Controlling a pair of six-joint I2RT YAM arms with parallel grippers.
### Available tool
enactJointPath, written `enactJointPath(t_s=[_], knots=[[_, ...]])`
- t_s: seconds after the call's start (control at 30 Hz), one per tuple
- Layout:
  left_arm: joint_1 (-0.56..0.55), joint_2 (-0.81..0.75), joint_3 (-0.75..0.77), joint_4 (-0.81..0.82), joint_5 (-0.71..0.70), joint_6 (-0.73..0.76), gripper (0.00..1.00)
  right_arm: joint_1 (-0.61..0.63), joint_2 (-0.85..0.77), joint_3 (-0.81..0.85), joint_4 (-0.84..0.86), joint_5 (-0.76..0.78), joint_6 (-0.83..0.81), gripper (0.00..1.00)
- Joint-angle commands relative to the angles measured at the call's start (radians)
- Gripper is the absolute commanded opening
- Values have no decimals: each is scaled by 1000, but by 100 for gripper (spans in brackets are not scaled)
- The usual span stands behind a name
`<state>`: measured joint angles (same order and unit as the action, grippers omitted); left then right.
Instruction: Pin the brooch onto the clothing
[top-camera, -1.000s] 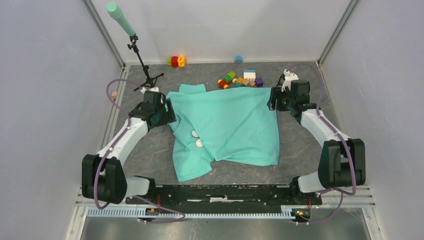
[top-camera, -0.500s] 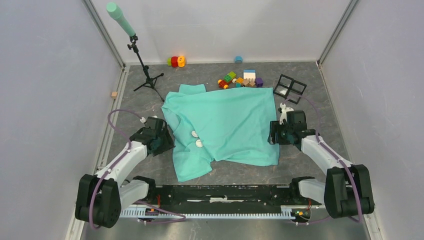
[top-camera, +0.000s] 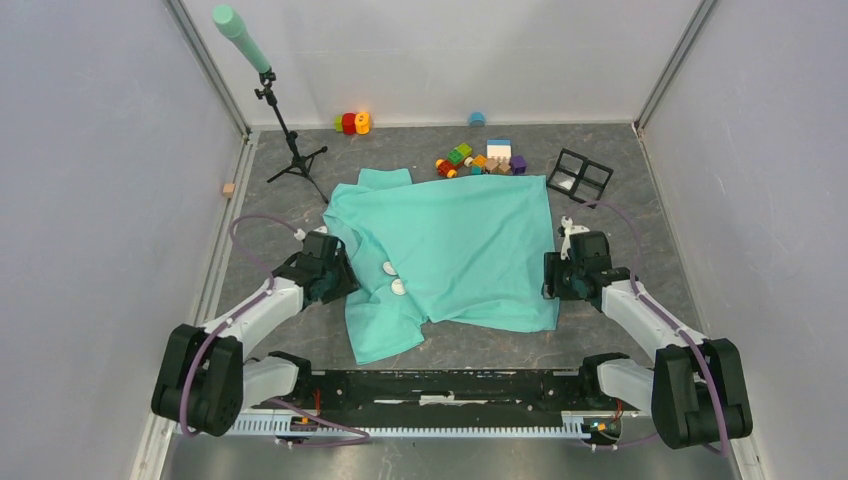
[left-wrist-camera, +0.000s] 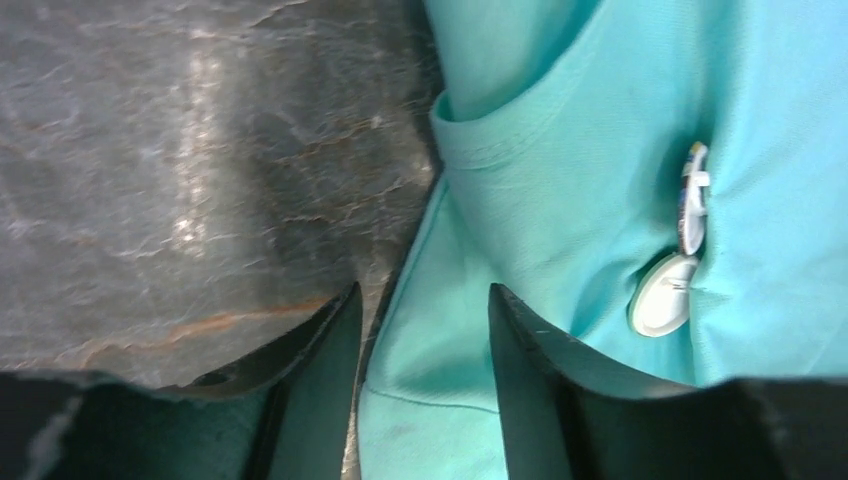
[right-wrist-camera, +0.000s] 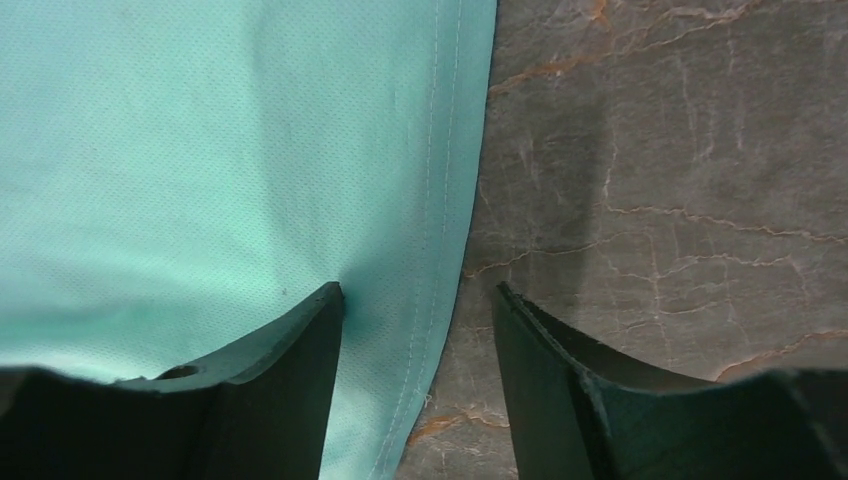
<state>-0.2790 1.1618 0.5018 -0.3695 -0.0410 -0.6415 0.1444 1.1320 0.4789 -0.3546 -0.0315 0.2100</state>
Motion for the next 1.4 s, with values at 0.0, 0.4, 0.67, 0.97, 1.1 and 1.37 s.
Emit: enactJointPath(t_s=[0.0,0.4,0.67,0.97,1.1,1.37], knots=[[-33,72,-9,72,36,-53,51,7,-27,-27,17,3,17,60],[-32,-60,-123,53,7,-170,2,7,-32,-77,85,142,63,9],[-29,-326,-178,-100,-71,-311,2,1,-20,-64,92,232,87,0],[-29,-542,-185,-287,-87,-432,2,-12,-5,-48,94,288,101,0],[-29,-654,-172,-400,-103,-482,2,-14,-1,-45,95,300,96,0],[-31,-788,-179,-489,-28,-563,2,-14,-10,-49,97,304,95,1]])
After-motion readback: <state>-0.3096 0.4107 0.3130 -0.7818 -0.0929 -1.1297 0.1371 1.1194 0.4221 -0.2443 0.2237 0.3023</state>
